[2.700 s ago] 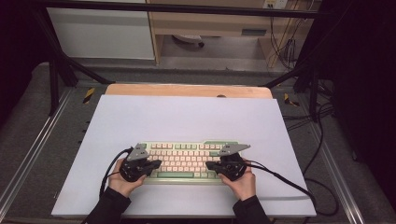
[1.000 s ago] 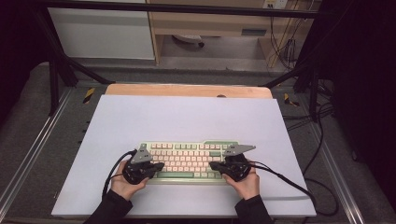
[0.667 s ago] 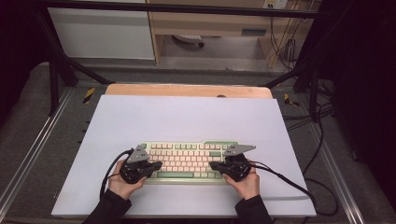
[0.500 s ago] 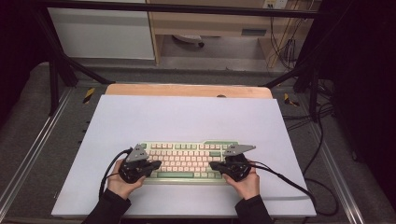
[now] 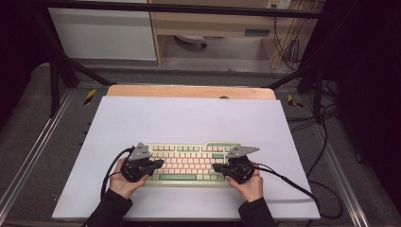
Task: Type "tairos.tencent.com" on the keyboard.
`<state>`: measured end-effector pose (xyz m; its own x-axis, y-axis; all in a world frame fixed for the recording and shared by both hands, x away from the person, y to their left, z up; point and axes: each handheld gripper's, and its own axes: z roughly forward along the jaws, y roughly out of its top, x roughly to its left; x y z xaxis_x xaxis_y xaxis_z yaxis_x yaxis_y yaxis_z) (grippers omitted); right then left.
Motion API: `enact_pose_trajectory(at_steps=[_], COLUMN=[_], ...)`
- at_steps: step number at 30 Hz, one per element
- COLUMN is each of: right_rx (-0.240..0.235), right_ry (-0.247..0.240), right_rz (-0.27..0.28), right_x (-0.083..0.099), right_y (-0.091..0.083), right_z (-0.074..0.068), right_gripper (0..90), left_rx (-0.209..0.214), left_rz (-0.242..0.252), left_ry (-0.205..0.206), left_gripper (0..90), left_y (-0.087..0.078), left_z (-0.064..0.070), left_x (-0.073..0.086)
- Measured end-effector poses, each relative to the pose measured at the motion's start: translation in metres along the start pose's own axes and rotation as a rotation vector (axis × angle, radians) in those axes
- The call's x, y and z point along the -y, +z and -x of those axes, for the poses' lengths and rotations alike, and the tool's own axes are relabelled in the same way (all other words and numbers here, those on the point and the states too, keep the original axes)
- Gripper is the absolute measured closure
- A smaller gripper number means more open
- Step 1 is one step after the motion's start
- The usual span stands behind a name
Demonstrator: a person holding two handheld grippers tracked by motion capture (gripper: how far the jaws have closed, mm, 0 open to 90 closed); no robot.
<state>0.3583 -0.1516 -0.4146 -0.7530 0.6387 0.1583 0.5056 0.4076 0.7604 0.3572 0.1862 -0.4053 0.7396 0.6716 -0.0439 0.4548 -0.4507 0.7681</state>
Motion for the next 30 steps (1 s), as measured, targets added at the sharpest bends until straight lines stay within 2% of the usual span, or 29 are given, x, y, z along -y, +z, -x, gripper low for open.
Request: enact_pose_trajectory(at_steps=[7,16,21,30], right_rx=[0.0,-0.001,-0.002,-0.003], right_ry=[-0.004,-0.002,-0.003,-0.001], right_rz=[0.001,-0.002,-0.004,-0.008], right_x=[0.0,0.0,0.0,0.001], right_y=[0.0,0.001,0.001,0.002], right_z=[0.0,0.0,0.0,0.0], right_gripper=[90.0,90.0,90.0,90.0], left_rx=[-0.015,-0.028,-0.053,-0.056], left_rz=[0.001,-0.01,-0.021,-0.032], left_ry=[-0.009,-0.025,-0.025,-0.028], left_gripper=[89.8,89.7,89.7,89.7], left_y=[0.002,0.014,0.019,0.026], left_z=[-0.005,-0.009,-0.011,-0.013], left_x=[-0.005,-0.009,-0.008,-0.004])
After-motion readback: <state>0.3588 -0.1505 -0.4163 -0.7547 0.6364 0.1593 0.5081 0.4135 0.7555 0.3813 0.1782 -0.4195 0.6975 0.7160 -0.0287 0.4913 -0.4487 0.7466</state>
